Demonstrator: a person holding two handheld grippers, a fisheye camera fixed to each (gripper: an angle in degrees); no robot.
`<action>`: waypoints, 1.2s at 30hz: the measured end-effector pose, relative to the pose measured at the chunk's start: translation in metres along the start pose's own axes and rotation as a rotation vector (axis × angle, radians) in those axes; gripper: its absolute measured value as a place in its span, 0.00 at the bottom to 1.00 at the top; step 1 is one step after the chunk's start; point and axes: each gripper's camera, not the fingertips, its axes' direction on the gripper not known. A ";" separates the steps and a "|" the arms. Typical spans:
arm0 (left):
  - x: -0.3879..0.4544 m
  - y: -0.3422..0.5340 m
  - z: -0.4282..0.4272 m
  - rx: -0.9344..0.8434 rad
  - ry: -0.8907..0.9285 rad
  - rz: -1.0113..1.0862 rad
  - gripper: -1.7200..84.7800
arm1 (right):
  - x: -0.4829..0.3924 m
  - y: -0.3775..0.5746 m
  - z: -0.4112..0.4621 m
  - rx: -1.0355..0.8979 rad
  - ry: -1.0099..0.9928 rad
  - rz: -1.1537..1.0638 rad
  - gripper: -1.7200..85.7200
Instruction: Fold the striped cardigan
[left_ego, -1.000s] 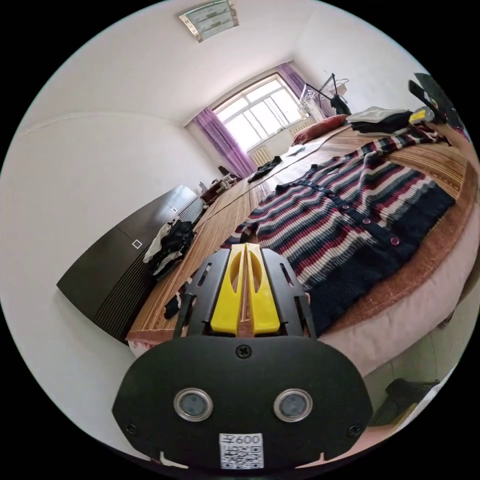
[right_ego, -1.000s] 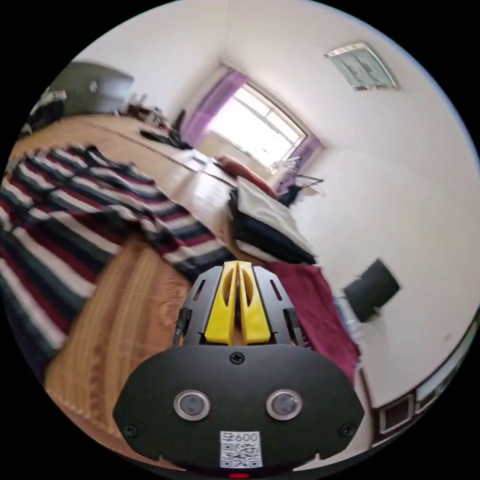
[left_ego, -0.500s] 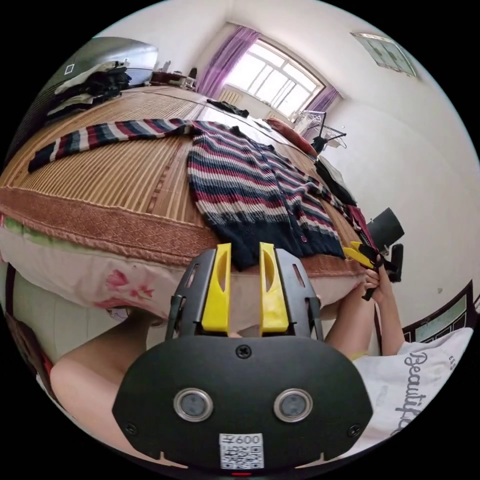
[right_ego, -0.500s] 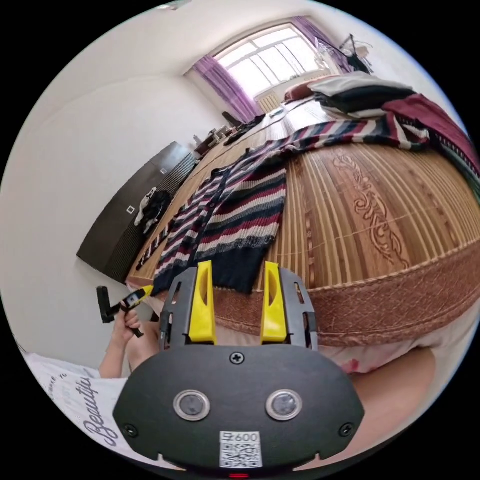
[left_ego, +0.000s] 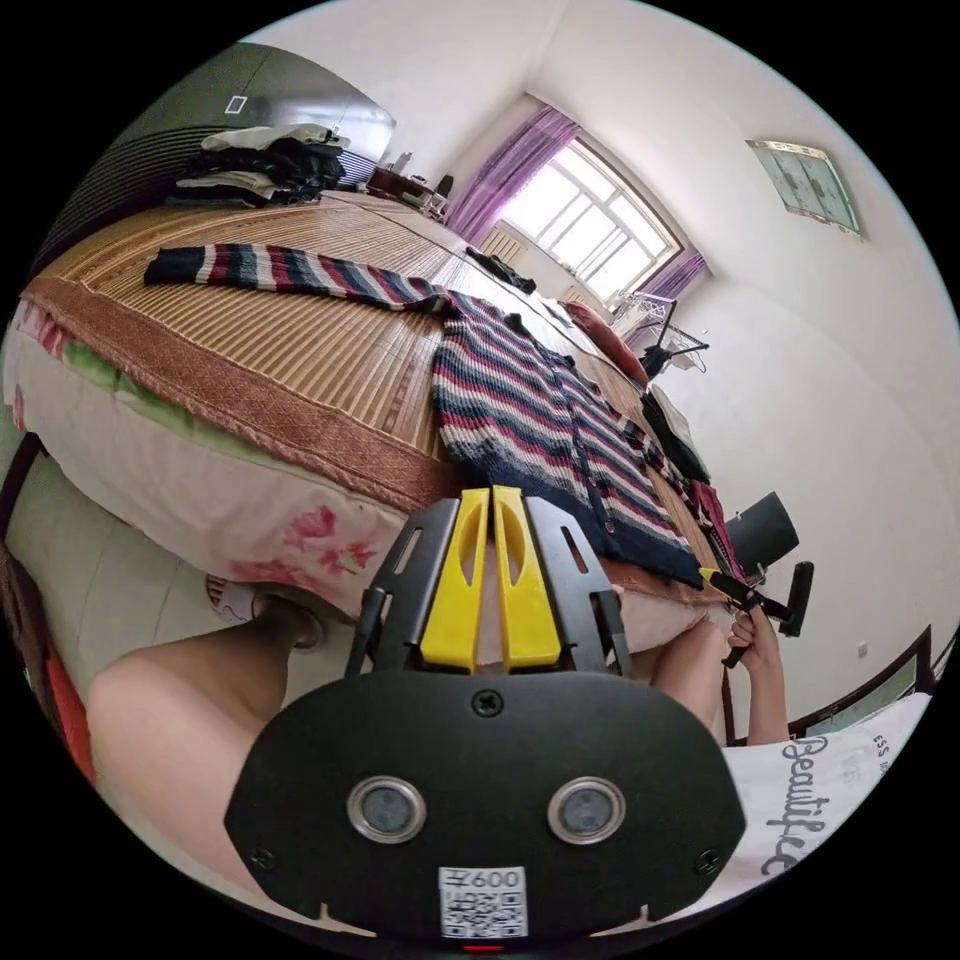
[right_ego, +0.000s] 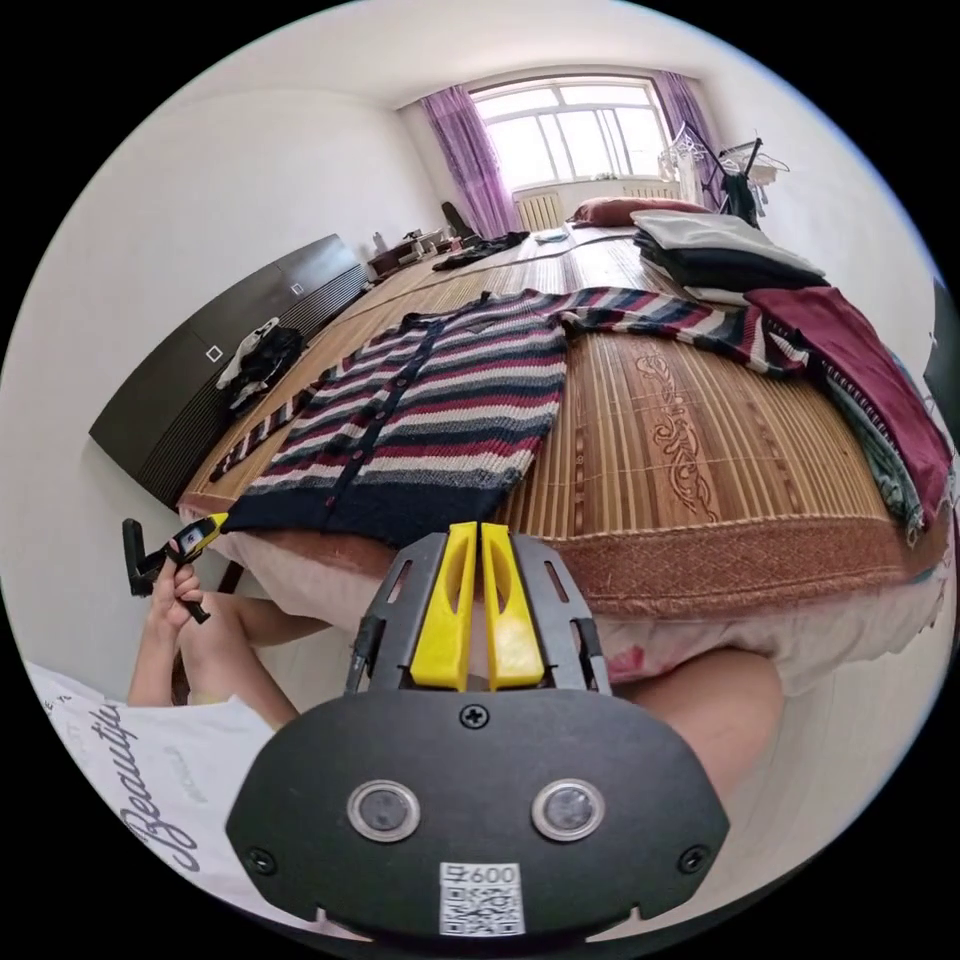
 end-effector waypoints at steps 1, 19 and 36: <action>-0.003 -0.001 -0.002 -0.005 0.000 0.007 0.04 | -0.003 0.001 -0.008 -0.005 -0.016 -0.012 0.01; -0.075 0.035 0.017 -0.148 0.088 -0.047 0.04 | 0.041 0.025 0.045 -0.160 -0.088 0.127 0.01; -0.042 0.049 -0.007 -0.149 0.179 -0.112 0.04 | 0.016 0.020 0.025 -0.177 -0.049 0.050 0.01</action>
